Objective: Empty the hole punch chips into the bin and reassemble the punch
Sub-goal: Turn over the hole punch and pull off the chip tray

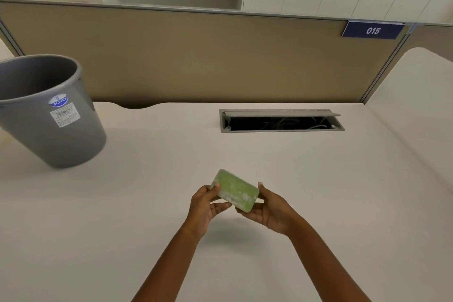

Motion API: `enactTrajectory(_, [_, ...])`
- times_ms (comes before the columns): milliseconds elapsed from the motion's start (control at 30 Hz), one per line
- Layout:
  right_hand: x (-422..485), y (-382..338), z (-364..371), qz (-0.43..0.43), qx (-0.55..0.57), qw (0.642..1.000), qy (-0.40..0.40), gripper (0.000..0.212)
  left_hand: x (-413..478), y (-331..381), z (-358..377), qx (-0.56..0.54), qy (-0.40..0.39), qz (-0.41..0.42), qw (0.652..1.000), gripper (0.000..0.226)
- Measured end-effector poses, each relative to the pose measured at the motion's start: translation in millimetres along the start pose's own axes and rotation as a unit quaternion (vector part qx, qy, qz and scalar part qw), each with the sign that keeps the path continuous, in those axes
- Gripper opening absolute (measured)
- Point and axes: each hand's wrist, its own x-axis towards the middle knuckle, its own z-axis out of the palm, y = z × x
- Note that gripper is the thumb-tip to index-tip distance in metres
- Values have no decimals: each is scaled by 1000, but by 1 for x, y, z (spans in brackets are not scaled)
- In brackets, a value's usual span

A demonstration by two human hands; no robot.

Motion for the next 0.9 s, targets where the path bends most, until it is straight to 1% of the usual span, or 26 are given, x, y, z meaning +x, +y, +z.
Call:
enactTrajectory(100, [-3,1,1,8,14,1000,-7,42,-1,0,1,8,5,1,1000,21])
enactTrajectory(267, [-9,-4,4,29,69,997,-5,32,-2,2,5,-4,-7,-4,1000,21])
enactTrajectory(367, [-12,-8,7,31,65,997,-3,26,-3,1,8,-2,-14,-15,1000,22])
enactTrajectory(433, [-14,-12,9,21,42,999,0,18,-3,1,12,-14,-22,-26,999,28])
enactTrajectory(533, [-18,-17,16,-2,-19,1000,-9,8,-4,4,19,-122,-27,-67,990,48])
enactTrajectory(600, [-19,-19,22,-26,-87,996,-19,11,-3,8,22,-179,-24,-89,980,57])
enactTrajectory(667, [-22,-21,29,-47,-135,990,-19,18,-2,11,24,-202,-28,-92,975,61])
enactTrajectory(800, [-27,-25,41,-98,-176,979,-4,30,0,10,26,-222,-32,-103,969,68])
enactTrajectory(900, [-30,-28,50,-130,-228,965,9,28,2,7,25,-217,-39,-114,969,65])
